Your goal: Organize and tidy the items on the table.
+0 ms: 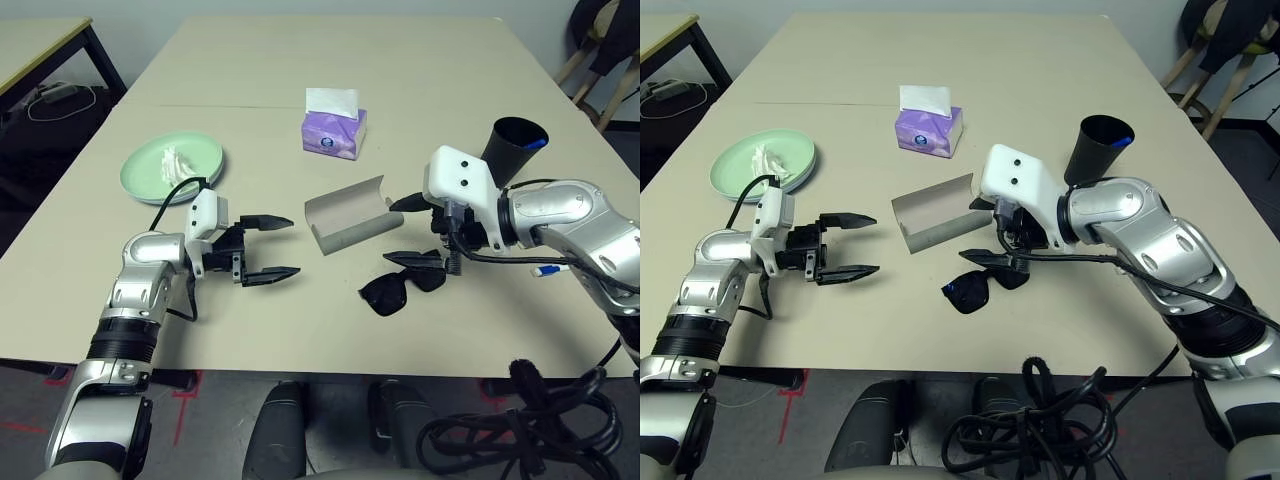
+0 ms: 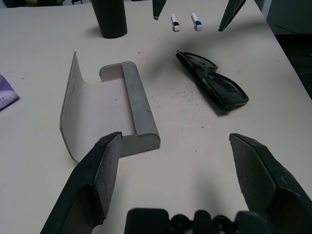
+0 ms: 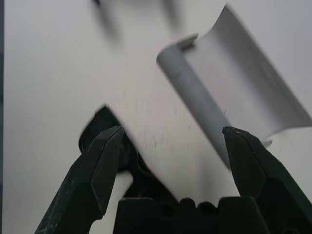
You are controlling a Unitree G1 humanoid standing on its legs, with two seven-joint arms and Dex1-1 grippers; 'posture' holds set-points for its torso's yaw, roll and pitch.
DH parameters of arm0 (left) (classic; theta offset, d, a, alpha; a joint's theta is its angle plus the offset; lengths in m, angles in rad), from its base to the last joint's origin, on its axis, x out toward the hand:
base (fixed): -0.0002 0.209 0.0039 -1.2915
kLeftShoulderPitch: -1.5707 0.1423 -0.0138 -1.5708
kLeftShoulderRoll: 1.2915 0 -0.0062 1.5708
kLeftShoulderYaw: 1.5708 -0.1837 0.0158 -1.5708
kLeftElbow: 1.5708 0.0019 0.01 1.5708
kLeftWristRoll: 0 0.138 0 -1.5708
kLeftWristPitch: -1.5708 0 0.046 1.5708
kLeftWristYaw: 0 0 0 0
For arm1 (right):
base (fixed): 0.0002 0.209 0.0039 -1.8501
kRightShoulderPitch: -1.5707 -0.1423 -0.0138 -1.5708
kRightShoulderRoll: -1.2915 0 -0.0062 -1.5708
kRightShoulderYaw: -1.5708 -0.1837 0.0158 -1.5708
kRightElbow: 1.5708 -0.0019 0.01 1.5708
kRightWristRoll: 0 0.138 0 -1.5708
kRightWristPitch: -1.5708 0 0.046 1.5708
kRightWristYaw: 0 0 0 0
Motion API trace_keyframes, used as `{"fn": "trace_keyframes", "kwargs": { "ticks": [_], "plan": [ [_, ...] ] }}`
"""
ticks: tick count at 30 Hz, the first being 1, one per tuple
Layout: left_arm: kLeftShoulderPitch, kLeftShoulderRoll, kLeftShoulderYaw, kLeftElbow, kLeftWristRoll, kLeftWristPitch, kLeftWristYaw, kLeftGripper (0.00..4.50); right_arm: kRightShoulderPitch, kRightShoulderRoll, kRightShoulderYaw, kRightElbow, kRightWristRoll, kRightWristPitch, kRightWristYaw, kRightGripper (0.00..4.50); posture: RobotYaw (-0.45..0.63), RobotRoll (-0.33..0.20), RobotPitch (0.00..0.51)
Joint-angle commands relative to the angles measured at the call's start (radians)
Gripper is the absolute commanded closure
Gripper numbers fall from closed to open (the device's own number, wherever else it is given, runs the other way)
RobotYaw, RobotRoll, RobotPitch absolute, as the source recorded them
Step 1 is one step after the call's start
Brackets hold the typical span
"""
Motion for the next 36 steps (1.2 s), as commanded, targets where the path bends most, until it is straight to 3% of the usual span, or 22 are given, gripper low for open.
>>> {"fn": "trace_keyframes", "kwargs": {
  "ticks": [1,5,14,24,36],
  "plan": [
    [0.014,-0.008,-0.024,-0.038,-0.008,-0.018,0.0,0.04,-0.06,-0.053,0.118,-0.021,-0.13,-0.127,0.106,0.0,0.08,0.0,0.176],
    [0.015,-0.017,-0.033,-0.049,-0.005,-0.021,0.016,0.04,-0.095,-0.058,0.171,0.037,-0.242,-0.293,0.173,0.0,0.09,0.0,0.177],
    [0.03,-0.014,-0.042,-0.067,-0.002,-0.03,0.043,0.04,-0.104,-0.023,0.183,0.121,-0.329,-0.554,0.333,0.0,0.11,0.0,0.177],
    [0.039,-0.007,-0.042,-0.088,-0.004,-0.026,0.052,0.04,-0.065,0.049,0.205,0.162,-0.453,-0.618,0.359,0.0,0.11,0.0,0.177],
    [0.045,0.004,-0.041,-0.107,-0.005,-0.02,0.058,0.04,-0.106,0.126,0.193,0.176,-0.516,-0.605,0.422,0.0,0.12,0.0,0.174]
  ]
}}
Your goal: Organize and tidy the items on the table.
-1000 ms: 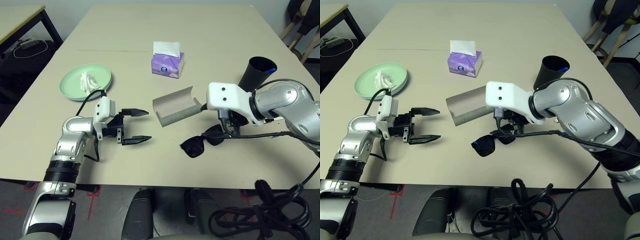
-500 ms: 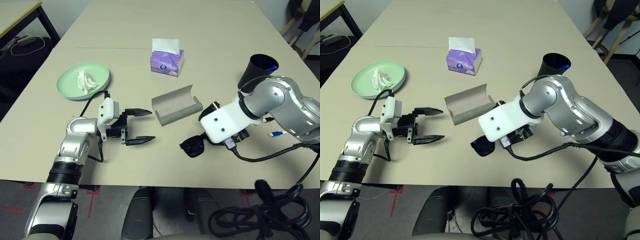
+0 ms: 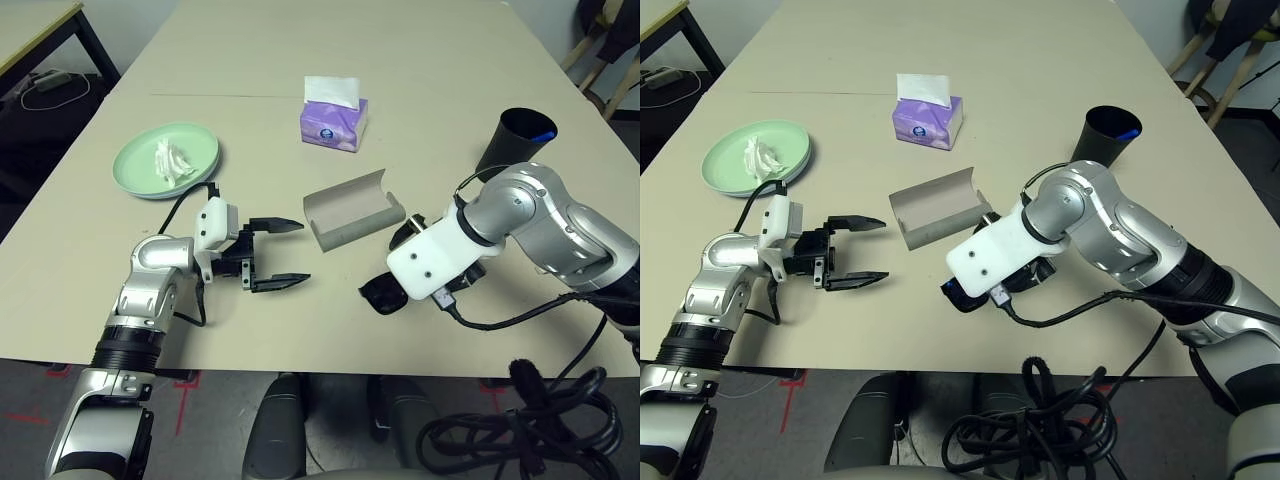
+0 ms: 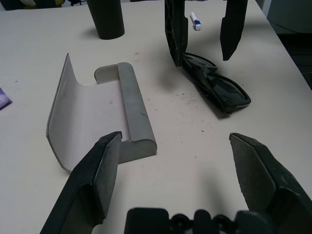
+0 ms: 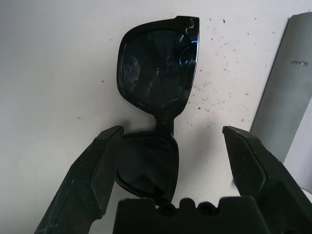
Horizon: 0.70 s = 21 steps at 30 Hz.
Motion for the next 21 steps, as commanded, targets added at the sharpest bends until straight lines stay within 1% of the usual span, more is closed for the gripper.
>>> {"fn": "trace_keyframes", "kwargs": {
  "ticks": [1,10,21],
  "plan": [
    [0.016,0.011,-0.015,-0.037,-0.002,-0.005,0.0,0.04,-0.009,0.016,0.003,0.001,-0.019,0.001,0.016,0.0,0.12,0.0,0.174],
    [0.023,0.014,-0.014,-0.049,-0.002,-0.003,0.009,0.04,-0.015,0.052,0.007,0.019,-0.056,-0.012,0.026,0.0,0.13,0.0,0.177],
    [0.035,0.018,-0.014,-0.07,-0.006,-0.002,0.011,0.04,0.023,0.056,0.01,0.012,-0.077,-0.023,0.035,0.0,0.13,0.0,0.177]
  ]
}}
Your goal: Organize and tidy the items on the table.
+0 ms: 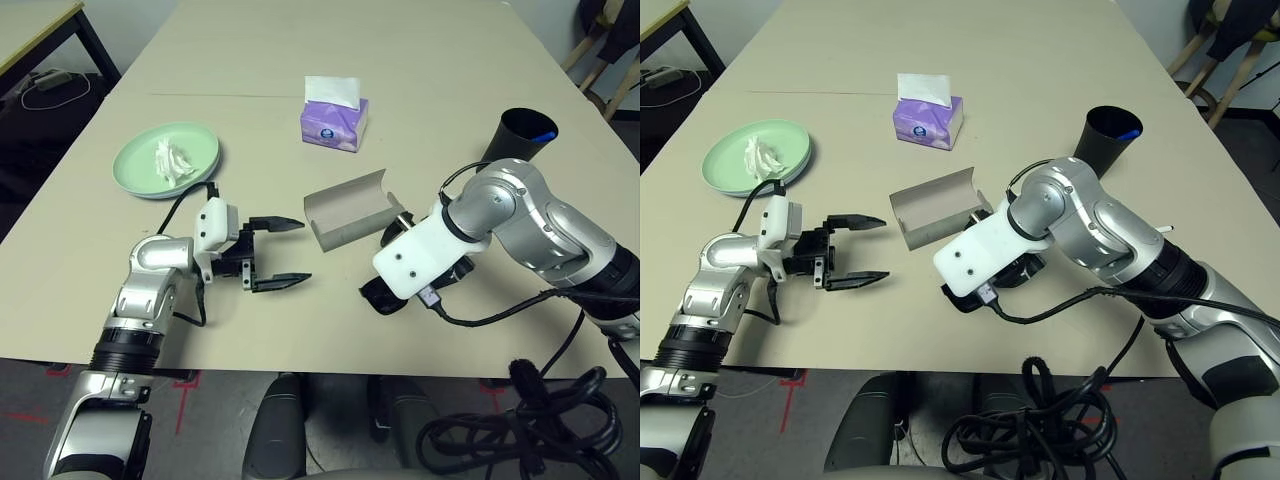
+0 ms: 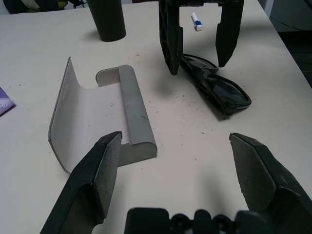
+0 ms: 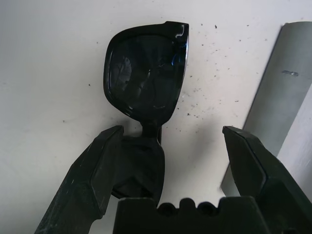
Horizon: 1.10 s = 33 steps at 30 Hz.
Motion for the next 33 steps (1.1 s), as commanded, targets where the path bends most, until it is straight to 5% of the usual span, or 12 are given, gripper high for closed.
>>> {"fn": "trace_keyframes", "kwargs": {
  "ticks": [1,26,33],
  "plan": [
    [0.02,0.011,-0.014,-0.037,-0.008,-0.004,-0.004,0.04,0.022,-0.002,0.009,-0.013,-0.007,-0.005,0.01,0.0,0.13,0.0,0.177],
    [0.04,0.012,-0.026,-0.099,-0.067,0.027,-0.047,0.04,0.044,0.034,0.013,0.034,-0.041,-0.028,0.005,0.0,0.14,0.0,0.177],
    [0.042,0.01,-0.029,-0.109,-0.066,0.029,-0.043,0.0,0.056,0.034,0.025,0.064,-0.062,-0.055,0.006,2.49,0.14,0.0,0.179]
  ]
}}
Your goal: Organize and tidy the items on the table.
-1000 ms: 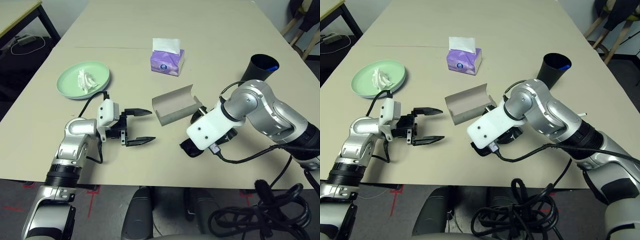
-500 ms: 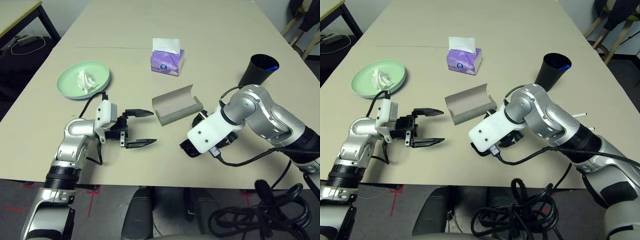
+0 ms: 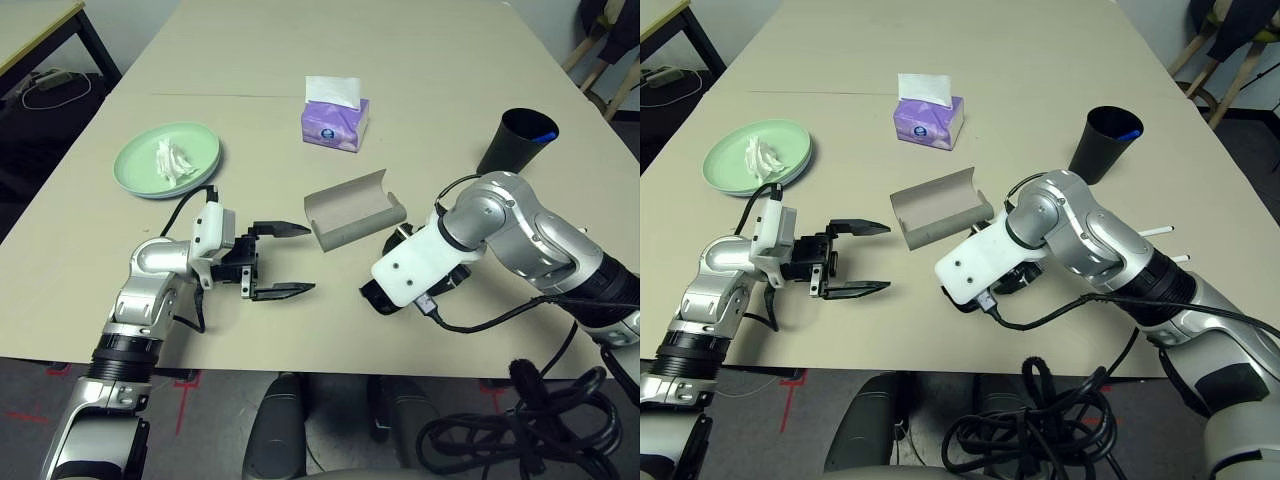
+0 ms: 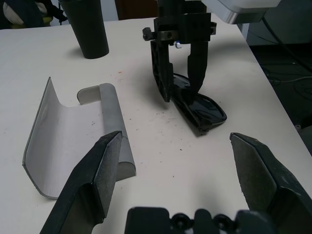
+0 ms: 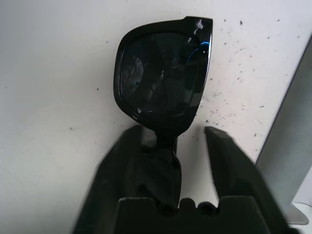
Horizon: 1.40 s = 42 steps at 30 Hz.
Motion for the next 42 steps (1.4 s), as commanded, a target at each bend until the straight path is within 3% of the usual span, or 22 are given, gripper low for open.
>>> {"fn": "trace_keyframes", "kwargs": {
  "ticks": [1,3,5,13,21,25,42],
  "plan": [
    [0.013,0.009,-0.019,-0.034,-0.002,-0.002,-0.006,0.0,0.019,-0.001,0.026,0.018,-0.018,-0.026,0.0,2.9,0.14,0.0,0.179],
    [0.008,0.009,-0.017,-0.032,-0.002,-0.002,-0.006,0.0,0.022,0.001,0.025,0.023,-0.023,-0.033,-0.001,3.67,0.14,0.0,0.179],
    [0.003,0.01,-0.016,-0.029,-0.001,-0.002,-0.005,0.0,0.021,0.007,0.023,0.025,-0.025,-0.035,0.0,3.91,0.14,0.0,0.177],
    [-0.001,0.01,-0.017,-0.015,0.003,-0.008,-0.008,0.0,-0.014,0.012,-0.014,0.015,0.005,-0.026,0.016,3.91,0.13,0.0,0.167],
    [-0.007,0.007,-0.005,0.0,-0.002,-0.005,0.003,0.0,-0.132,-0.046,-0.099,-0.043,0.159,0.059,0.059,4.05,0.11,0.0,0.154],
    [-0.012,-0.004,0.022,-0.003,-0.009,0.017,0.065,0.0,-0.179,-0.032,-0.121,-0.029,0.183,0.089,0.054,4.05,0.1,0.0,0.146],
    [0.056,0.04,0.048,-0.104,0.004,0.038,0.174,0.0,-0.401,0.23,-0.04,0.557,-0.003,-0.162,-0.213,4.05,0.18,0.0,0.152]
  ]
}}
